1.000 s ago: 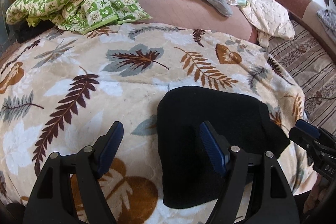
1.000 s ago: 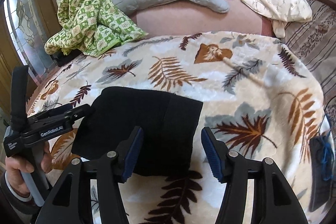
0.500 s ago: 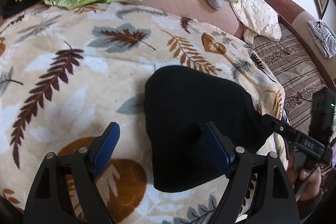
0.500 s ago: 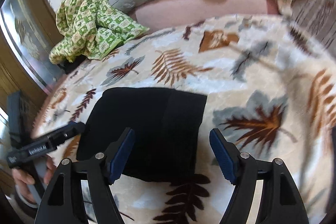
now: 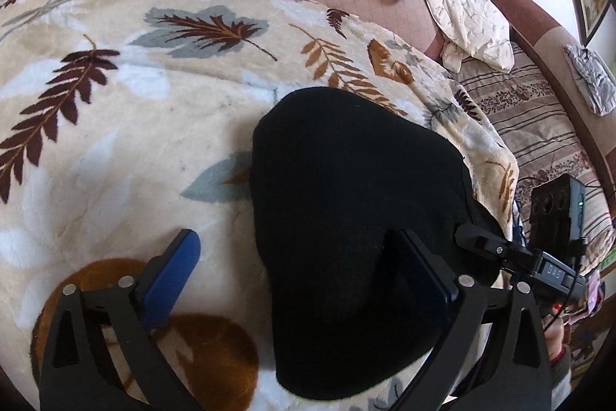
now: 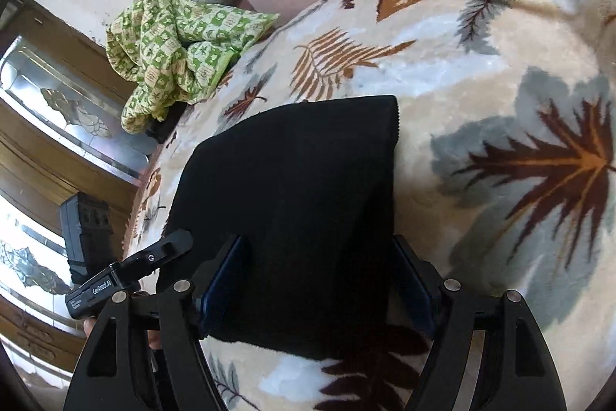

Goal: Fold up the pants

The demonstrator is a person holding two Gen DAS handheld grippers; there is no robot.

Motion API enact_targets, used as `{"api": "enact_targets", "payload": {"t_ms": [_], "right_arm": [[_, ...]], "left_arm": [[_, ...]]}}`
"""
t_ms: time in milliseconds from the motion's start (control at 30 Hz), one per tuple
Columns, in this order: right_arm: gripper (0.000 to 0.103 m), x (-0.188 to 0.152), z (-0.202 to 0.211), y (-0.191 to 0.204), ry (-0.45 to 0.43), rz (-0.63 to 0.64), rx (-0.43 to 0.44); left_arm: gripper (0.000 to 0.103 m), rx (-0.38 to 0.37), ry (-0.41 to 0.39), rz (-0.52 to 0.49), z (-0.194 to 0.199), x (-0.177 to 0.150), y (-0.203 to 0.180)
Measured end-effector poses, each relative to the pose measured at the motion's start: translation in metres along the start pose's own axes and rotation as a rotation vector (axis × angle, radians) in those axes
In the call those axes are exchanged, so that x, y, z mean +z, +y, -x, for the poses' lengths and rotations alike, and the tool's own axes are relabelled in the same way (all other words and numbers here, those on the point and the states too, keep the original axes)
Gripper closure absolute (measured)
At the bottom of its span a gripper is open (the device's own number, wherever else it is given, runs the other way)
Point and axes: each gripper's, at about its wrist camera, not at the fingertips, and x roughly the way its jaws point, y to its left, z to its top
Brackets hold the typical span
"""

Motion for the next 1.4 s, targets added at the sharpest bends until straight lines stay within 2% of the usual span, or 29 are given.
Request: {"api": "enact_targets", "payload": {"t_ms": [67, 100, 133, 200, 267, 300, 367, 567, 733, 767, 833, 867, 933, 967, 1033, 1167, 1300, 1400], "right_arm": [[0.032, -0.002, 0.0, 0.003, -0.019, 0.006, -0.009], [0.037, -0.003, 0.001, 0.006, -0.026, 0.021, -0.02], [0.039, -0.003, 0.002, 0.009, -0.034, 0.039, -0.031], [0.053, -0.003, 0.007, 0.021, -0.052, 0.086, -0.06], [0.06, -0.001, 0.014, 0.03, -0.067, 0.111, -0.062], [0.064, 0.001, 0.017, 0.033, -0.073, 0.115, -0.055], [0.066, 0.004, 0.024, 0.04, -0.09, 0.126, -0.042], [0.066, 0.035, 0.031, 0.059, -0.153, 0.143, -0.014], [0.066, 0.066, 0.015, 0.066, -0.18, 0.163, -0.028], [0.064, 0.074, 0.006, 0.063, -0.172, 0.165, -0.038], [0.058, 0.079, -0.011, 0.054, -0.146, 0.154, -0.078], [0.056, 0.08, -0.021, 0.048, -0.136, 0.15, -0.125], [0.055, 0.077, -0.036, 0.036, -0.103, 0.163, -0.239], [0.05, 0.074, -0.033, 0.033, -0.112, 0.164, -0.234], [0.047, 0.071, -0.024, 0.031, -0.128, 0.154, -0.219], [0.047, 0.068, 0.0, 0.042, -0.167, 0.188, -0.282], [0.048, 0.072, 0.018, 0.071, -0.212, 0.252, -0.249], [0.049, 0.081, 0.014, 0.088, -0.212, 0.295, -0.245]], "left_arm": [[0.005, 0.006, -0.003, -0.024, -0.003, 0.0, -0.005], [0.011, -0.003, -0.005, -0.042, -0.003, 0.0, -0.009], [0.032, -0.043, 0.004, -0.059, -0.004, -0.001, -0.014], [0.037, -0.019, -0.011, -0.082, 0.0, 0.001, -0.021], [0.051, -0.018, -0.022, -0.098, 0.006, 0.003, -0.027], [0.054, -0.026, -0.028, -0.099, 0.01, 0.005, -0.028], [0.061, -0.042, -0.049, -0.108, 0.02, 0.013, -0.03], [0.062, -0.04, -0.118, -0.134, 0.036, 0.05, -0.035], [0.06, -0.014, -0.134, -0.137, 0.02, 0.079, -0.025], [0.055, 0.005, -0.119, -0.127, 0.009, 0.084, -0.019], [0.052, 0.07, -0.086, -0.109, -0.009, 0.086, -0.009], [0.049, 0.149, -0.058, -0.095, -0.023, 0.085, 0.0], [0.027, 0.157, -0.047, -0.071, -0.03, 0.082, 0.011], [0.022, 0.149, -0.062, -0.046, -0.026, 0.08, 0.016], [0.022, 0.145, -0.067, -0.039, -0.019, 0.079, 0.019], [0.022, 0.217, -0.104, -0.089, -0.006, 0.083, 0.005], [0.022, 0.254, -0.155, -0.134, 0.004, 0.091, -0.009], [0.022, 0.268, -0.165, -0.151, 0.002, 0.098, -0.019]]}}
